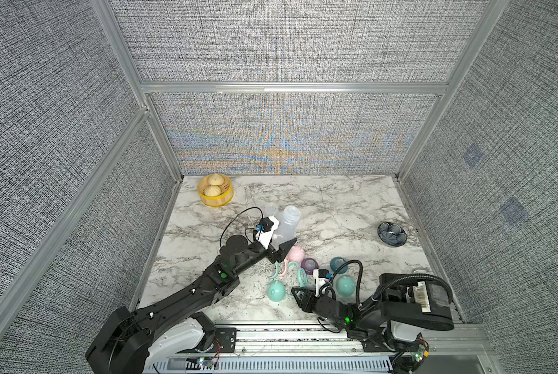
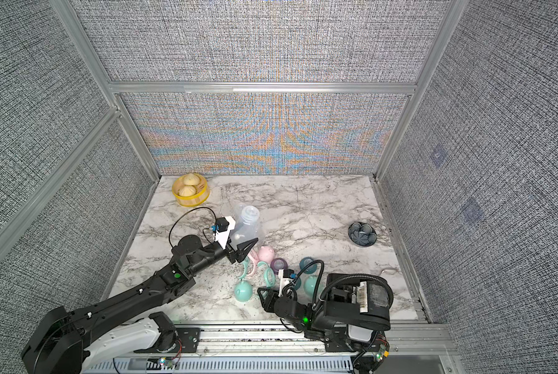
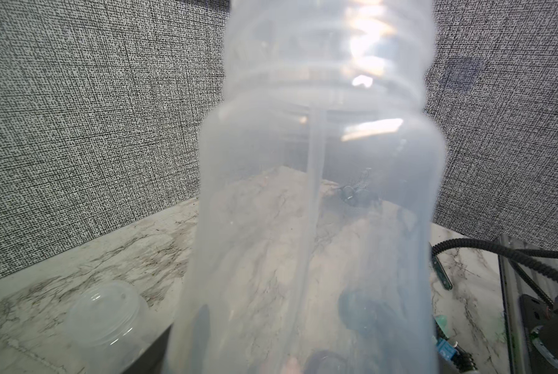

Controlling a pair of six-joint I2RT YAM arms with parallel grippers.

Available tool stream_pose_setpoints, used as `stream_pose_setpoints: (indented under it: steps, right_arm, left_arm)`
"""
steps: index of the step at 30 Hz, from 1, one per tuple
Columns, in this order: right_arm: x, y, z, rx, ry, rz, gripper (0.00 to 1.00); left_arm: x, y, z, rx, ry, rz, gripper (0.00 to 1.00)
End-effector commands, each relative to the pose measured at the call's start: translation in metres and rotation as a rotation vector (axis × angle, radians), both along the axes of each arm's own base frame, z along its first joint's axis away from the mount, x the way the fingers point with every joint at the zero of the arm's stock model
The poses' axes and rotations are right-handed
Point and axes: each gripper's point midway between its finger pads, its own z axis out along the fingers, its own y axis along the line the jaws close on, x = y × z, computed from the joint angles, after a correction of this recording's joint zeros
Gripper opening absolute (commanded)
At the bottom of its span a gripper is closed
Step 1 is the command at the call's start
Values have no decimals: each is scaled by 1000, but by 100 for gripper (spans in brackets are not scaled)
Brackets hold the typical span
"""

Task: Assemble the baby bottles
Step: Pick up the handle at the center of the board.

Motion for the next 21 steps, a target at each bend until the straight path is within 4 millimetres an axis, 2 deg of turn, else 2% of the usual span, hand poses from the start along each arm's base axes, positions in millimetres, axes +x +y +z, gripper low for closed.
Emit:
stream_pose_setpoints:
  steps: [1, 6, 14, 18, 21]
  right_arm:
    - [1, -6, -6, -40, -7, -13, 30]
    - [2, -3, -2, -42, -29, 1, 24]
    - [4, -20, 1, -134, -50, -22, 22]
    - [8, -32, 14, -269, -64, -37, 21]
    - [12, -47, 31, -378, -88, -63, 16]
  left_arm:
    - [-2, 0, 5, -18, -13, -7, 0]
    - [-2, -2, 6, -20, -9, -16, 0]
    - [-2, -4, 4, -19, 0, -25, 0]
    - [-3, -4, 1, -11, -2, -28, 0]
    - [-3, -4, -1, -3, -6, -34, 0]
